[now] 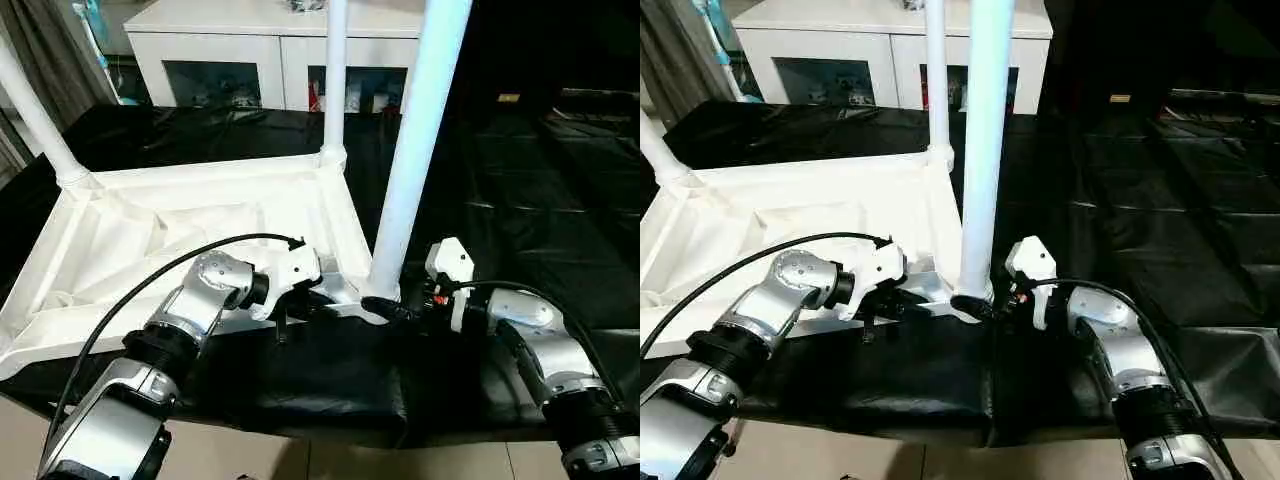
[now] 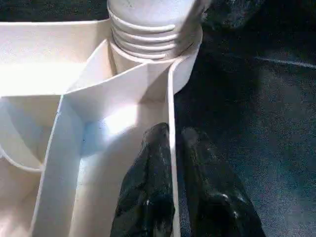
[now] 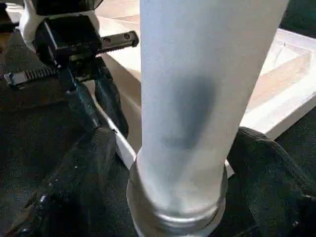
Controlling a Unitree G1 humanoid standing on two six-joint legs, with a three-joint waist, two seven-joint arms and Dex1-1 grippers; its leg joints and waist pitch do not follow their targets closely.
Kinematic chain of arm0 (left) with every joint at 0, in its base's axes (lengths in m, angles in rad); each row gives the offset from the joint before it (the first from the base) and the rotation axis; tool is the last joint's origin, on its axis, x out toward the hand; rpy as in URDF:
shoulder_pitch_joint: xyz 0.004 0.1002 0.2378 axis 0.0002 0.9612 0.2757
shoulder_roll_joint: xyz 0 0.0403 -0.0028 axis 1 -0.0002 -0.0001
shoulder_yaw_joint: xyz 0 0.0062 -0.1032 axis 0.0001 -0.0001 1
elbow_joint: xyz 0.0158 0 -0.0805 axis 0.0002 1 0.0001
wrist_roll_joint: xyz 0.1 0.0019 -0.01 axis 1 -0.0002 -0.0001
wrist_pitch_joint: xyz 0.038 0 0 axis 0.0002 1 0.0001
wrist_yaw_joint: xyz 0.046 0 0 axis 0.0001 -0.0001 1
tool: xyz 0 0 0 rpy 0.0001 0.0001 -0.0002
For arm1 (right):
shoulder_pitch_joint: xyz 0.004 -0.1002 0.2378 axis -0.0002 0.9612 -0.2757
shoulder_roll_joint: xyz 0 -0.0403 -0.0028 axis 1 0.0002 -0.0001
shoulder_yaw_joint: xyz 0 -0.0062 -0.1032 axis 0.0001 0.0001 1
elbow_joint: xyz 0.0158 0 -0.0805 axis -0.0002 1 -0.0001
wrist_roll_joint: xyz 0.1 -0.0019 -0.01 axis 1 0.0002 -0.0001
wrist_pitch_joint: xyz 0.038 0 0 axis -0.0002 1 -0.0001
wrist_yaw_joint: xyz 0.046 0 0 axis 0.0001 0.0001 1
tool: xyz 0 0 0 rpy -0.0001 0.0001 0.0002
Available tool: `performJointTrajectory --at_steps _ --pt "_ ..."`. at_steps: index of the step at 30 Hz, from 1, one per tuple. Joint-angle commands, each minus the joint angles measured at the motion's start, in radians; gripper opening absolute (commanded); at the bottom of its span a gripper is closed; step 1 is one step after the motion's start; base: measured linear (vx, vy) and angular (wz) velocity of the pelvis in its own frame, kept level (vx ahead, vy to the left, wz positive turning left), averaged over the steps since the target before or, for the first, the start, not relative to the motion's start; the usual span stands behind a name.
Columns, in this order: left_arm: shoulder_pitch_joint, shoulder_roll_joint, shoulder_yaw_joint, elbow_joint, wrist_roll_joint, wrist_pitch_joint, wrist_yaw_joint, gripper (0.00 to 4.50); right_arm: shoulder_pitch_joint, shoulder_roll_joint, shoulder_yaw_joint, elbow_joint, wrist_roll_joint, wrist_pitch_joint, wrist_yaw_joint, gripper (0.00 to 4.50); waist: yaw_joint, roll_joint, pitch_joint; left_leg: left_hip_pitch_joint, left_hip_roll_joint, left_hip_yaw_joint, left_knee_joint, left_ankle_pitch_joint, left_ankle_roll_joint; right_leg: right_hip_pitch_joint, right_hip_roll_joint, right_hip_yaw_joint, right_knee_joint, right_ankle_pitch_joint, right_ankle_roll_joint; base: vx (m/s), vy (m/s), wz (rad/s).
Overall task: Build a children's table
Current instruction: Rotate leg to tighten
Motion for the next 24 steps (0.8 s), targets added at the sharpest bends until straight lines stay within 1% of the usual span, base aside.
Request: performJointTrajectory --at_steps 1,3,4,7,9,10,11,18,19,22,24 --pt "0.026 0.007 -0.022 0.027 0.018 0.025 0.001 0.29 0.010 -0.013 0.009 -0.018 -0.007 0.000 0.009 3.81 0.003 -0.010 -0.061 0.008 0.020 -0.007 -0.064 -0.238 0.063 0.050 -0.037 0.022 -0.053 -0.173 -0.246 0.000 0.000 0.00" --pt "0.023 0.001 -0.012 0.035 0.014 0.022 0.008 0.29 0.013 -0.022 0.022 -0.012 -0.024 -0.006 0.017 3.81 0.003 -0.011 -0.061 0.007 0.018 -0.007 -0.063 -0.235 0.066 0.052 -0.038 0.021 -0.053 -0.175 -0.246 0.000 0.000 0.00" --pt "0.023 0.001 -0.012 0.035 0.014 0.022 0.008 0.07 0.013 -0.022 0.022 -0.012 -0.024 -0.006 0.017 3.81 0.003 -0.011 -0.061 0.007 0.018 -0.007 -0.063 -0.233 0.067 0.051 -0.037 0.021 -0.054 -0.175 -0.246 0.000 0.000 0.00" --pt "0.023 0.000 -0.012 0.035 0.014 0.025 0.010 0.07 0.014 -0.020 0.028 -0.004 -0.036 -0.008 0.011 3.81 0.003 -0.012 -0.061 0.006 0.018 -0.007 -0.063 -0.233 0.069 0.052 -0.038 0.021 -0.054 -0.182 -0.243 0.000 0.000 0.00" --pt "0.024 0.000 -0.012 0.034 0.015 0.027 0.010 0.07 0.009 -0.011 0.023 0.006 -0.035 -0.005 0.000 3.81 0.003 -0.012 -0.061 0.008 0.018 -0.007 -0.063 -0.243 0.067 0.050 -0.038 0.022 -0.056 -0.203 -0.240 0.000 0.000 0.00" --pt "0.025 0.000 -0.012 0.032 0.015 0.031 0.012 0.07 0.004 -0.007 0.022 0.016 -0.039 -0.007 -0.008 3.81 0.002 -0.015 -0.061 0.007 0.018 -0.007 -0.063 -0.241 0.066 0.051 -0.038 0.022 -0.056 -0.208 -0.238 0.000 0.000 0.00" --pt "0.026 0.000 -0.013 0.029 0.014 0.033 0.012 0.07 0.001 -0.004 0.021 0.023 -0.039 -0.005 -0.012 3.81 0.003 -0.014 -0.061 0.007 0.018 -0.007 -0.063 -0.240 0.065 0.050 -0.038 0.022 -0.056 -0.209 -0.238 0.000 0.000 0.00" --pt "0.029 -0.003 -0.012 0.026 0.012 0.037 0.007 0.07 -0.014 0.007 0.015 0.053 -0.031 -0.008 -0.017 3.81 0.003 -0.013 -0.062 0.007 0.018 -0.007 -0.061 -0.227 0.071 0.051 -0.037 0.021 -0.052 -0.177 -0.248 0.000 0.000 0.00" --pt "0.030 -0.004 -0.012 0.025 0.012 0.038 0.006 0.00 -0.015 0.009 0.013 0.057 -0.029 -0.008 -0.017 3.52 0.003 -0.012 -0.062 0.007 0.018 -0.006 -0.061 -0.228 0.071 0.051 -0.038 0.021 -0.052 -0.179 -0.250 0.000 0.000 0.00" --pt "0.030 -0.004 -0.013 0.024 0.012 0.039 0.005 0.00 -0.016 0.011 0.012 0.065 -0.028 -0.011 -0.019 3.45 0.004 -0.013 -0.063 0.007 0.019 -0.007 -0.060 -0.219 0.072 0.052 -0.038 0.021 -0.050 -0.167 -0.252 0.000 0.000 0.00" --pt "0.032 -0.003 -0.013 0.021 0.011 0.042 0.005 0.00 -0.016 0.016 0.008 0.069 -0.022 -0.010 -0.016 3.28 0.005 -0.013 -0.064 0.007 0.018 -0.006 -0.059 -0.211 0.077 0.052 -0.037 0.021 -0.048 -0.151 -0.255 0.000 0.000 0.00"
